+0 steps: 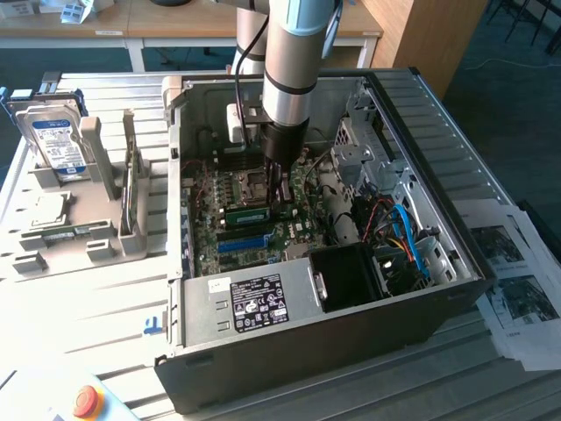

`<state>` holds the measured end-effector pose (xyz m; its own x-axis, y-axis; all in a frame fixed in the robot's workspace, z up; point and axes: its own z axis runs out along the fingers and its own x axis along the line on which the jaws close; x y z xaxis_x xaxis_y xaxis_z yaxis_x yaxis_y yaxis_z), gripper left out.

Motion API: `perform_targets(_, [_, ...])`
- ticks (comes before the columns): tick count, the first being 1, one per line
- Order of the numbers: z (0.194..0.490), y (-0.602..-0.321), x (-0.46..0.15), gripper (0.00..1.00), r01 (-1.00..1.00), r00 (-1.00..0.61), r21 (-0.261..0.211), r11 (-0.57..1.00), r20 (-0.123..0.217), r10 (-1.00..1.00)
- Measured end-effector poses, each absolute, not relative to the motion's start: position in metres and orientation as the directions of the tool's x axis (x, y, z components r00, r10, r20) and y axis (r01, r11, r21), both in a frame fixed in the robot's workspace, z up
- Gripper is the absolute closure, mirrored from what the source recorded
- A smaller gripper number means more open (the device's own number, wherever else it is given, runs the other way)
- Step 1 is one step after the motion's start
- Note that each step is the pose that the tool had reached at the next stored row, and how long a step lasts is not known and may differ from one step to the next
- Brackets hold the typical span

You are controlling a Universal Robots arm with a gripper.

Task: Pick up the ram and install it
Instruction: 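Insert the ram into the slot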

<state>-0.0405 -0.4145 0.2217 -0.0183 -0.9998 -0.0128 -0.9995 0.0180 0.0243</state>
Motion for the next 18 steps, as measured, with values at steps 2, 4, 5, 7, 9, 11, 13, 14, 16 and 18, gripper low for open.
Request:
perform_targets(2, [0.223,-0.415,-0.04,0.63,-1.0,-0.018,0.024,0.018,-0.013,-1.0])
perform_targets(4, [0.224,-0.415,-0.04,0.63,-1.0,-0.018,0.024,0.018,-0.013,-1.0])
perform_targets(5, [0.225,-0.415,-0.04,0.63,-1.0,-0.018,0.024,0.018,-0.013,-1.0])
perform_targets(7, [0.227,-0.415,-0.04,0.63,-1.0,-0.018,0.024,0.018,-0.013,-1.0])
perform_targets(9, [0.229,-0.415,-0.04,0.63,-1.0,-0.018,0.024,0.018,-0.013,-1.0])
perform_targets(11, [0.231,-0.415,-0.04,0.63,-1.0,-0.018,0.024,0.018,-0.013,-1.0])
perform_targets(13, [0.233,-0.415,-0.041,0.63,-1.0,-0.018,0.024,0.018,-0.013,-1.0])
perform_targets(14, [0.234,-0.415,-0.04,0.63,-1.0,-0.018,0.024,0.018,-0.013,-1.0])
perform_targets(16, [0.237,-0.415,-0.04,0.63,-1.0,-0.018,0.024,0.018,-0.013,-1.0])
perform_targets(18, [0.24,-0.415,-0.04,0.63,-1.0,-0.018,0.024,0.018,-0.013,-1.0])
